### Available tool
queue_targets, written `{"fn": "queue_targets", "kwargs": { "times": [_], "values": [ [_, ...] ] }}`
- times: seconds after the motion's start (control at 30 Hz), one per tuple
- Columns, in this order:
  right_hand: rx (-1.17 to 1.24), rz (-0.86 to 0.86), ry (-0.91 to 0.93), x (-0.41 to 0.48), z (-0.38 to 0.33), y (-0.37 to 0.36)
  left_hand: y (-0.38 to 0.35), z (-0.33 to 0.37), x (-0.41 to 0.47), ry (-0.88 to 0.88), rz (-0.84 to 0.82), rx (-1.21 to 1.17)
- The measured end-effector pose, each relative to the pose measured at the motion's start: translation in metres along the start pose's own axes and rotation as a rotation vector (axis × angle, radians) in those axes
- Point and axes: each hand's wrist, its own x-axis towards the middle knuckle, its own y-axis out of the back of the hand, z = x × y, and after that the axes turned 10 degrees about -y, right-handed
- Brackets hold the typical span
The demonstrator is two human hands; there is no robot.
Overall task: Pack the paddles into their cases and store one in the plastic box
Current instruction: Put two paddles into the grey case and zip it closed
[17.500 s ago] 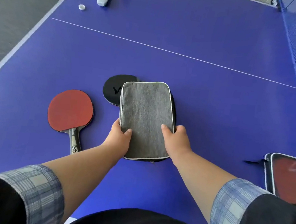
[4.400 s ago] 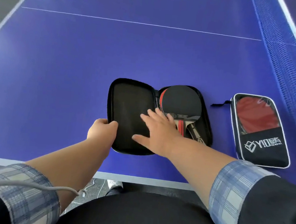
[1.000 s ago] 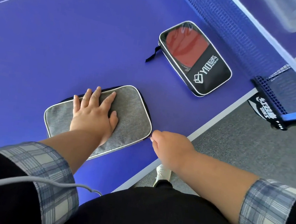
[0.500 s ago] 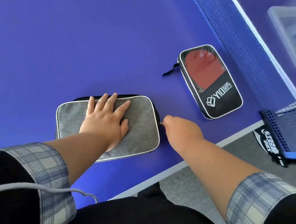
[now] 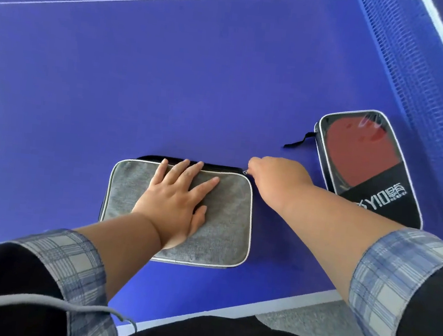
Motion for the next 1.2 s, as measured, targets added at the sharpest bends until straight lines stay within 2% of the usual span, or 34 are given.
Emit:
{"fn": "queue_targets", "kwargs": {
  "times": [0.4, 0.47, 0.6, 0.7, 0.8, 0.9, 1.0, 1.2],
  "values": [
    [-0.182, 0.139, 0.396, 0.040, -0.045, 0.020, 0.000, -0.001, 0.002, 0.001, 0.022, -0.055],
    [-0.183, 0.120, 0.408, 0.044, -0.055, 0.021, -0.001, -0.001, 0.002, 0.006, 0.021, -0.067],
    [-0.073, 0.091, 0.269, 0.037, -0.065, 0.020, -0.001, -0.002, 0.000, 0.039, 0.057, -0.142],
    [0.103, 0.149, 0.096, 0.018, -0.070, 0.018, 0.001, -0.002, 0.000, 0.077, 0.105, -0.256],
    [0.271, 0.205, -0.031, -0.010, -0.079, 0.013, 0.005, -0.021, -0.008, 0.188, 0.138, -0.326],
    [0.325, 0.215, -0.132, -0.035, -0.092, 0.007, 0.005, -0.065, -0.027, 0.272, 0.038, -0.285],
    [0.347, 0.174, -0.255, -0.047, -0.105, 0.004, 0.010, -0.093, -0.030, 0.289, -0.107, -0.374],
    [0.318, 0.201, -0.358, -0.052, -0.112, -0.002, 0.017, -0.057, -0.002, 0.389, -0.219, -0.397]
  ]
}}
